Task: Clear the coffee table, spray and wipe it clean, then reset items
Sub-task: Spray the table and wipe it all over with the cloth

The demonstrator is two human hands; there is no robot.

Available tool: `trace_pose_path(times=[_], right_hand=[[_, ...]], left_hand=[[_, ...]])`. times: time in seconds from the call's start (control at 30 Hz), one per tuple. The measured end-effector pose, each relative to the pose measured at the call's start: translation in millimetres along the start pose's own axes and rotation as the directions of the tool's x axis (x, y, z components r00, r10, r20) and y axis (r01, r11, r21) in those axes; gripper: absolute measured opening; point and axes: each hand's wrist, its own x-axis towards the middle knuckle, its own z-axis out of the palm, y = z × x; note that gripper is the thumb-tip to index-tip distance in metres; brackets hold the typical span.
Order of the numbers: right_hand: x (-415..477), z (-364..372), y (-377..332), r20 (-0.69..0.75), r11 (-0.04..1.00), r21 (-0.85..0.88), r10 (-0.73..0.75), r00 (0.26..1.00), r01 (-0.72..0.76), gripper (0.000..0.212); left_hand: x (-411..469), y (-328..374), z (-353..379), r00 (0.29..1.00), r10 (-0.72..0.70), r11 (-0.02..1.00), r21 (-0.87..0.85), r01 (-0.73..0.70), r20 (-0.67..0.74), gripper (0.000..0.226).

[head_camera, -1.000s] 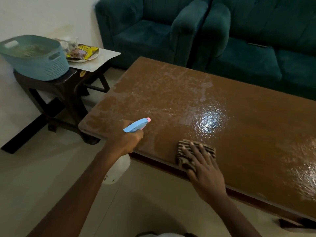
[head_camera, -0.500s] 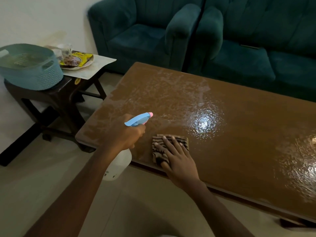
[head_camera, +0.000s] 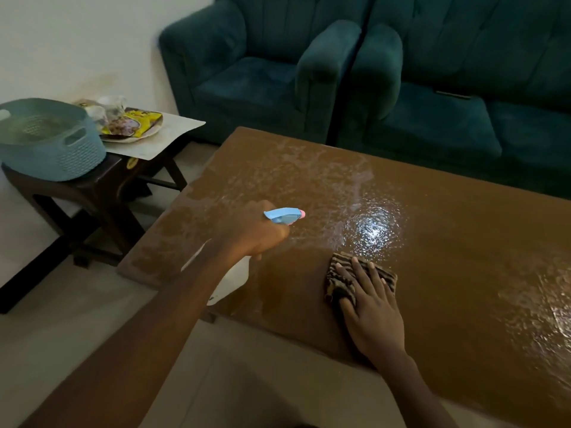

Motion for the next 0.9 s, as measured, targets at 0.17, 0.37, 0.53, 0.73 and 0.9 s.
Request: trace_pose_path(times=[0.17, 0.37, 0.53, 0.73, 0.9], right_hand=[[42.8, -7.1, 32.6, 0.014, 0.998, -0.007, 0.069, 0.998, -0.069, 0.070], [137.5, -13.9, 18.4, 0.031, 0.990, 0.013, 0.139, 0.990, -0.139, 0.058], [174.2, 1.9, -43.4, 0.090, 0.994, 0.025, -0.113, 0.990, 0.111, 0.059], [109.5, 0.5, -29.3, 0.173, 0.907, 0.032, -0.418, 0.892, 0.419, 0.061], [95.8, -14.2, 29.1, 0.121, 0.970, 0.030, -0.243, 0.963, 0.241, 0.062]], left_hand=[[18.3, 5.4, 9.7, 0.998, -0.058, 0.997, 0.050, 0.059, -0.024, 0.031], [29.5, 4.7, 8.0, 0.990, -0.075, 0.997, -0.019, 0.073, -0.123, 0.012], [42.2, -1.6, 1.3, 0.971, -0.185, 0.976, -0.144, 0.164, -0.153, 0.015], [66.6, 3.5, -12.2, 0.961, -0.227, 0.958, -0.213, 0.192, -0.155, 0.019], [76.1, 9.4, -9.6, 0.968, -0.187, 0.970, -0.187, 0.155, -0.170, 0.017]])
